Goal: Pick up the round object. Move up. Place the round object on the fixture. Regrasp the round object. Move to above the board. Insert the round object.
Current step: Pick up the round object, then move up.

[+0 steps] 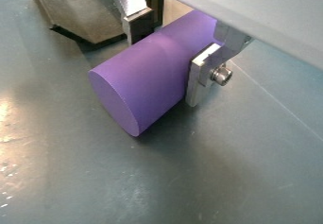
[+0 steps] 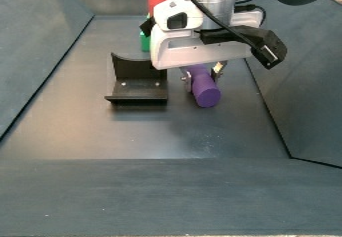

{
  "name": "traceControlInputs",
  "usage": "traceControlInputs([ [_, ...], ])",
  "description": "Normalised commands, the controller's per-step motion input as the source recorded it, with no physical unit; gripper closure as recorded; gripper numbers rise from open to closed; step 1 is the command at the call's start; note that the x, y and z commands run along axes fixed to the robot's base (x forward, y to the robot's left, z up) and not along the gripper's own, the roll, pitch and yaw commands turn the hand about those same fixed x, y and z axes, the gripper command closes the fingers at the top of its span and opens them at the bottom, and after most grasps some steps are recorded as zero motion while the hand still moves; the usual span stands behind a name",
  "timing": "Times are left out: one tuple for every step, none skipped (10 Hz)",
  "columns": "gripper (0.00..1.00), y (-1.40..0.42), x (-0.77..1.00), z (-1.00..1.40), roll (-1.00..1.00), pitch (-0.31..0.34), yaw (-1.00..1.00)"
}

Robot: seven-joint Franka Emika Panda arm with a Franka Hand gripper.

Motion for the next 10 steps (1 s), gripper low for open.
traceControlInputs([
  [1.0,0.0,0.0,0.0,0.0,0.0,0.0],
  [1.0,0.0,0.0,0.0,0.0,0.0,0.0],
  [1.0,0.0,0.0,0.0,0.0,0.0,0.0],
  [1.0,0.0,0.0,0.0,0.0,0.0,0.0],
  [1.0,0.0,0.0,0.0,0.0,0.0,0.0],
  [1.0,0.0,0.0,0.0,0.0,0.0,0.0],
  [1.0,0.0,0.0,0.0,0.0,0.0,0.0],
  [1.0,0.0,0.0,0.0,0.0,0.0,0.0],
  [1.0,0.0,0.0,0.83,0.0,0.0,0.0],
  [1.0,0.02,-0.01,0.81,0.0,0.01,0.03],
])
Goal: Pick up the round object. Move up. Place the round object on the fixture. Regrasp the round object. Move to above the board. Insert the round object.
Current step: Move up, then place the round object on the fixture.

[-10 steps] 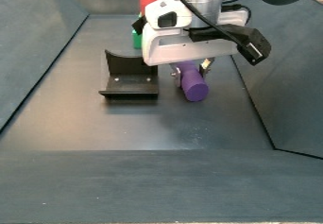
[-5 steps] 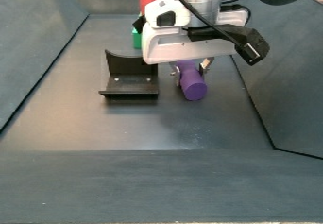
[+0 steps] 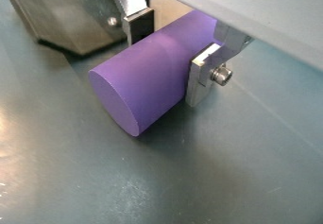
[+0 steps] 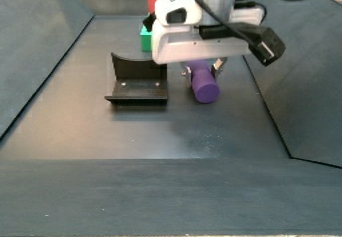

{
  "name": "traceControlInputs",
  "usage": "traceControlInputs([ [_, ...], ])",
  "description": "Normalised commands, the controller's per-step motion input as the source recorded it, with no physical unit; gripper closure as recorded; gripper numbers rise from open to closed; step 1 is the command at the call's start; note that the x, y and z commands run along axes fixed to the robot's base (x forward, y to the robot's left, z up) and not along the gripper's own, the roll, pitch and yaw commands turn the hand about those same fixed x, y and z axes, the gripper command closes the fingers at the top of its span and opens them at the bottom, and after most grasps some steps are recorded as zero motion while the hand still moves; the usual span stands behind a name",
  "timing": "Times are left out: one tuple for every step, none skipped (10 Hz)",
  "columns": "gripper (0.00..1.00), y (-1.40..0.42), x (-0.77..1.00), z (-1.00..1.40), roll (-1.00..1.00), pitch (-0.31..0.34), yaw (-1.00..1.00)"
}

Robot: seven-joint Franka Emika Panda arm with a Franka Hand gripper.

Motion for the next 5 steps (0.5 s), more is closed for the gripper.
traceControlInputs([
  [1.0,0.02,-0.03,0.72,0.0,0.031,0.03],
  [1.0,0.01,-0.02,0.59,0.0,0.04,0.02],
  [1.0,0.01,-0.02,0.45,0.0,0.047,0.02],
  [1.0,0.01,-0.01,0.23,-0.01,0.045,0.02],
  [1.0,0.0,0.0,1.0,0.0,0.0,0.0],
])
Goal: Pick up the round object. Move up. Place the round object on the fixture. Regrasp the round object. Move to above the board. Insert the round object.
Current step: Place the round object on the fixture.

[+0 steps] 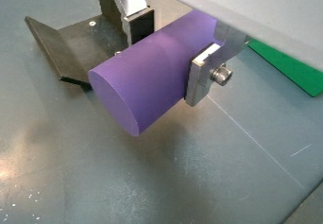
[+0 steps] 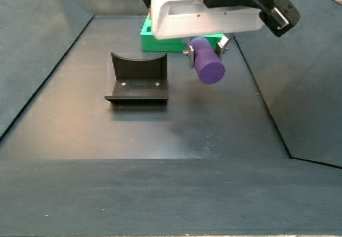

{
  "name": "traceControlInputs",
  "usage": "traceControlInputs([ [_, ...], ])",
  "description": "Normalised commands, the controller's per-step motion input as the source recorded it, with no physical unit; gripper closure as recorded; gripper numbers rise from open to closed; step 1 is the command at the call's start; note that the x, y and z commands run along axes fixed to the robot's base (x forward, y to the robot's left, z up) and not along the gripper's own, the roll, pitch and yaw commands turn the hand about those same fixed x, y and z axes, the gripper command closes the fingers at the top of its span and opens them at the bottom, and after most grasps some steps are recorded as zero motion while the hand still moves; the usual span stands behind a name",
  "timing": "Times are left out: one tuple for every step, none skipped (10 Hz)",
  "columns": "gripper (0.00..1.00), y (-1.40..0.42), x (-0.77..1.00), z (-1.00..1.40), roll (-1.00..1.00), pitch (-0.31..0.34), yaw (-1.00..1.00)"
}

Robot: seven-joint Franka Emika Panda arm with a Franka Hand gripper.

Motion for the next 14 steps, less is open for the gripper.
traceControlInputs([
  [1.0,0.0,0.0,1.0,0.0,-0.006,0.0],
  [1.0,0.0,-0.01,1.0,0.0,0.011,0.0],
  [1.0,0.0,-0.01,1.0,-0.01,0.016,0.0],
  [1.0,0.0,-0.01,1.0,-0.01,0.021,0.0],
  [1.0,0.0,-0.02,1.0,-0.01,0.028,0.0],
  [1.0,0.0,-0.01,0.93,-0.01,0.031,0.0],
  [1.0,0.0,-0.01,0.7,-0.02,0.042,-0.01],
  [1.0,0.0,0.0,0.53,-0.02,0.053,-0.01],
  [1.0,0.0,0.01,0.36,-0.02,0.062,-0.01],
  [1.0,0.0,0.01,0.19,-0.02,0.07,-0.01],
  [1.0,0.03,1.0,-0.08,-0.25,0.008,-0.81],
  [1.0,0.04,1.0,-0.09,-0.25,0.016,-0.78],
  [1.0,0.04,1.0,-0.08,-0.24,0.023,-0.52],
  [1.0,0.04,1.0,-0.07,-0.22,0.021,-0.35],
])
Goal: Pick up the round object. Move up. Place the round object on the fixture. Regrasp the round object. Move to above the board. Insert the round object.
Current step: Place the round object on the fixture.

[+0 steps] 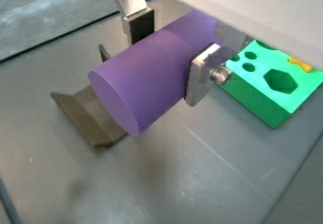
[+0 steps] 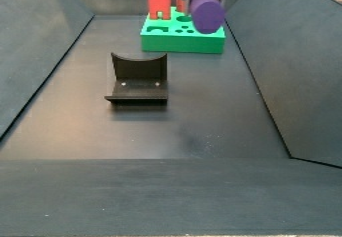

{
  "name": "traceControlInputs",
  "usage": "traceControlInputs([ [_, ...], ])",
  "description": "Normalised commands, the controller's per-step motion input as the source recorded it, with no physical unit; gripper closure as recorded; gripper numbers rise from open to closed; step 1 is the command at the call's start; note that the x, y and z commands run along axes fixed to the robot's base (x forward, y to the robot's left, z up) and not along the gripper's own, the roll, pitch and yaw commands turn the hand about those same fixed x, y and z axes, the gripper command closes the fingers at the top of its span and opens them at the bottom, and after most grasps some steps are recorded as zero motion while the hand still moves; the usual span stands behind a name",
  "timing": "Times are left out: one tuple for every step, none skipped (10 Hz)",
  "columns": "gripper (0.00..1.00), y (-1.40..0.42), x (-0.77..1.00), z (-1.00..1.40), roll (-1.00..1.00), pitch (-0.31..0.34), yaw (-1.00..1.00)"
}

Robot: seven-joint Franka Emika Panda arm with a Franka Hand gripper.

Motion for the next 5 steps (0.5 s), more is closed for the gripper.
traceControlInputs([
  [1.0,0.04,1.0,-0.05,-0.19,0.03,-0.23],
  [1.0,0.03,1.0,-0.05,-0.18,0.042,-0.15],
  [1.0,0.03,1.0,-0.04,-0.17,0.058,-0.08],
  [1.0,0.03,1.0,-0.03,-0.16,0.073,-0.06],
  [1.0,0.02,0.91,-0.02,-0.15,0.087,-0.05],
])
